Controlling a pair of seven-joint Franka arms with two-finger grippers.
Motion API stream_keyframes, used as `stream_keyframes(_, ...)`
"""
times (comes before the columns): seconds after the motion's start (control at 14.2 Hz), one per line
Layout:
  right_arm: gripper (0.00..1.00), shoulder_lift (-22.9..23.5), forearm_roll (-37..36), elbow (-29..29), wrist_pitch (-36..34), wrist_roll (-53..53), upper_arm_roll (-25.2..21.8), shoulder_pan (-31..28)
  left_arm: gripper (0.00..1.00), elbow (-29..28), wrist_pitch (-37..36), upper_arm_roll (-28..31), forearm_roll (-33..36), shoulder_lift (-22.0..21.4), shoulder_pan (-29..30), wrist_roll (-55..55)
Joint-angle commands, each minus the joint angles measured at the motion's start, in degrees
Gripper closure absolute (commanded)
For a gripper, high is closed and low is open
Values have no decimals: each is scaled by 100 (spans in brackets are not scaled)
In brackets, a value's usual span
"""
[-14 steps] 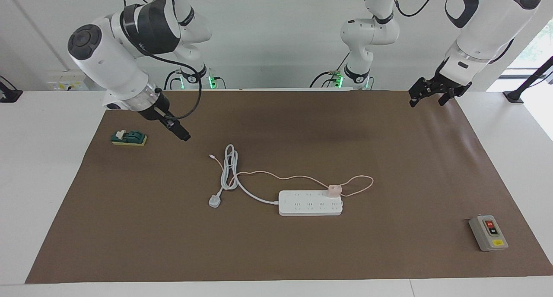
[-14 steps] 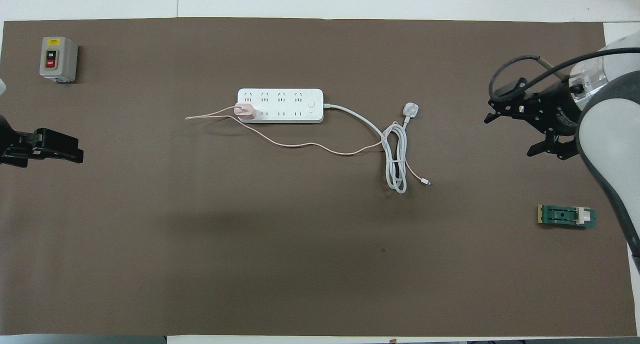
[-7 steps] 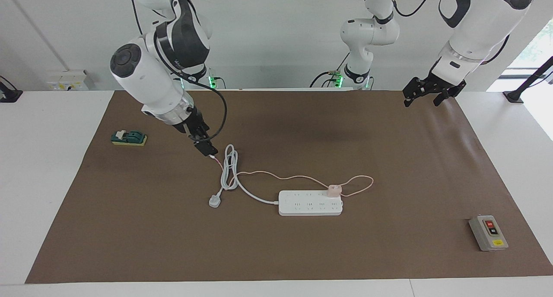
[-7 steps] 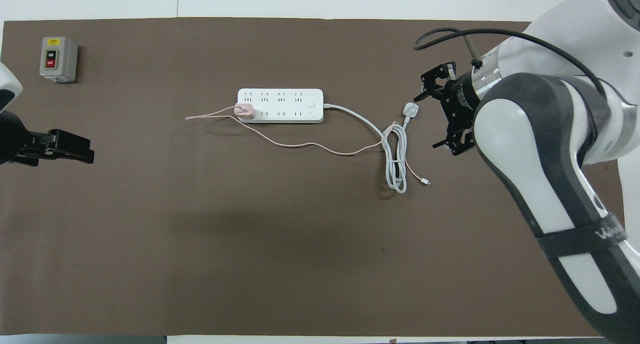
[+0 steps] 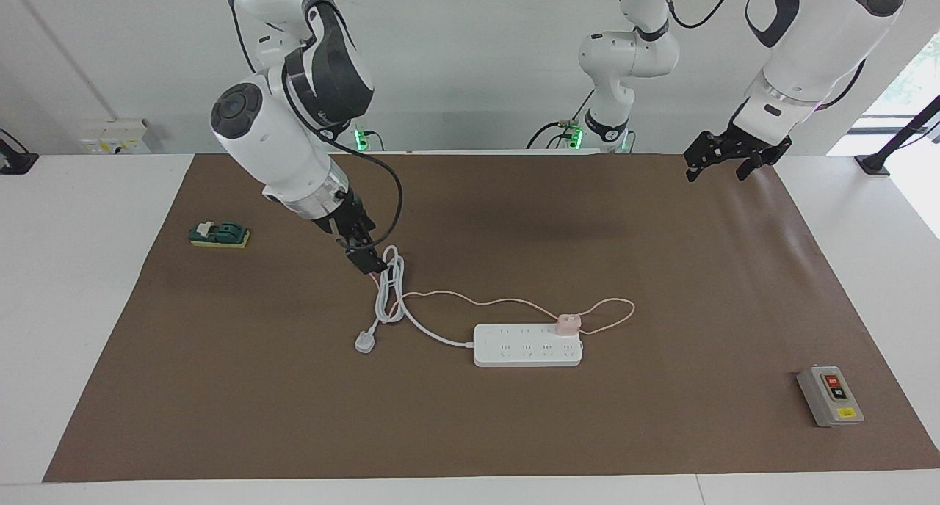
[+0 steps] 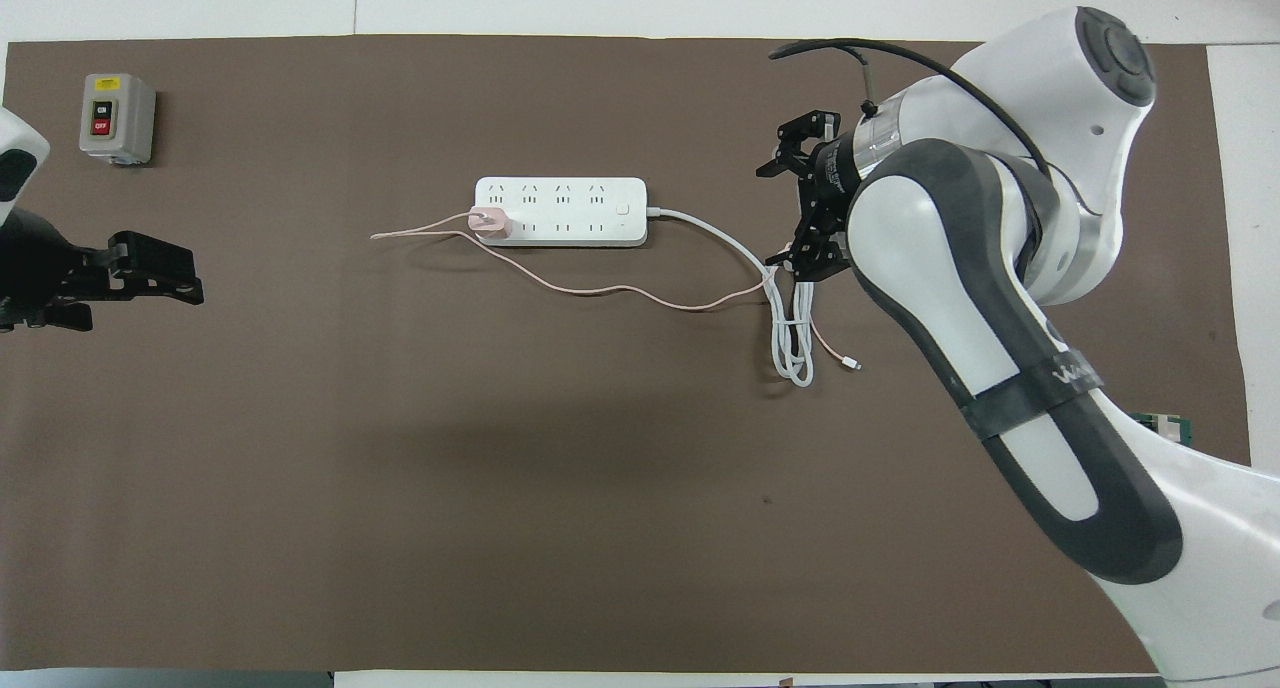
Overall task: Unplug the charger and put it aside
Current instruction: 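Reach the left gripper to the pink charger while the right gripper holds the strip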
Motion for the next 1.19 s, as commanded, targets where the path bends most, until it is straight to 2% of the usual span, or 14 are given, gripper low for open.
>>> stream_keyframes(0.0,0,342,24,171,303,119,11,239,0,153,310,39,-27,408,-366,-1522)
stream_keyframes(0.21,0,789,-21,634,330,75,3,415,0,355,749,48,-89,969,-787,-3594)
stream_keyframes(0.42,0,1177,-118,1040,391,67,20,424,0,390,1110,48,-89,1182,-850,-5117)
stream_keyframes(0.56,0,1344,-109,1216,479,58,20,450,0,495,1505,74,-19,1776,-1226,-6346)
stream_keyframes(0.63,0,1371,-91,1208,671,66,20,512,0,844,1550,92,69,2189,-1298,-6726)
stream_keyframes(0.7,0,1415,-82,1208,769,66,20,538,0,1074,1550,101,78,2393,-1298,-6948)
stream_keyframes(1.12,0,1687,129,1243,1139,66,29,679,0,1085,1929,109,43,2640,-1298,-7618)
